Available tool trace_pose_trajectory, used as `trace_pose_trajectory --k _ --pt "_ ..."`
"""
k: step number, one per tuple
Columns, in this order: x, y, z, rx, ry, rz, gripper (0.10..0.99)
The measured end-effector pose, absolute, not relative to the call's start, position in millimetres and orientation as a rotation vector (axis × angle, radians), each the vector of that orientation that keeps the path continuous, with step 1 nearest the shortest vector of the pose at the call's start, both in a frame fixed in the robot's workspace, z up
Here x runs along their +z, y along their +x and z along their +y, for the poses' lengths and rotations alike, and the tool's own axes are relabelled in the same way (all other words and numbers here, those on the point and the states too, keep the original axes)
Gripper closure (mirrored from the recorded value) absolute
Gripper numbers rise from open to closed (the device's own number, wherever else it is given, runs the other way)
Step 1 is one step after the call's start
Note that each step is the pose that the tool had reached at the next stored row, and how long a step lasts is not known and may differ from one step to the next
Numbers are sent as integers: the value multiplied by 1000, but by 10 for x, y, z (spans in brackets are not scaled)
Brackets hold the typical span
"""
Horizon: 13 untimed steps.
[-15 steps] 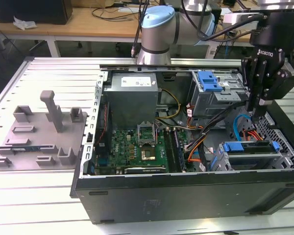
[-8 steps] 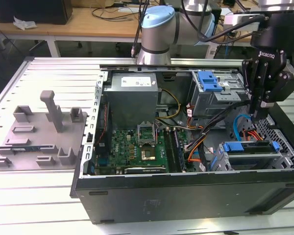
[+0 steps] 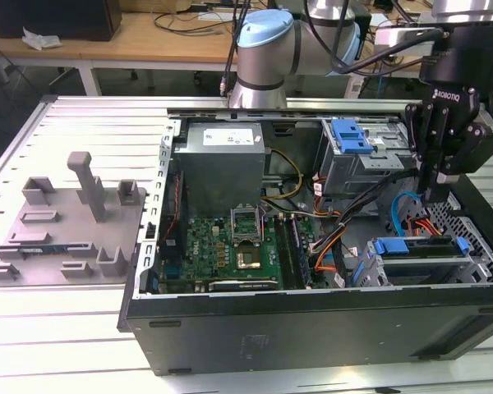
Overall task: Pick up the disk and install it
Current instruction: 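Insert the second disk wire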
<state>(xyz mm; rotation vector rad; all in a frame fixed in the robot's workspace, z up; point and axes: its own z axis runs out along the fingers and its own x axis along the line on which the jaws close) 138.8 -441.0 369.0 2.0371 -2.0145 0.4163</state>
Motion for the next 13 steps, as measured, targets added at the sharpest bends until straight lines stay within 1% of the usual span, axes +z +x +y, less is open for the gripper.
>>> trace_pose_trajectory --k 6,7,9,10,13 --pt "3676 1388 -4415 417 2037 -2015 784" --pt "3673 1388 -4415 416 2037 -2015 800" --pt "3669 1391 -4417 416 2037 -2014 929" --pt "3665 1394 -4419 416 2037 -2014 980" --pt "3647 1397 -4420 417 2037 -2014 980"
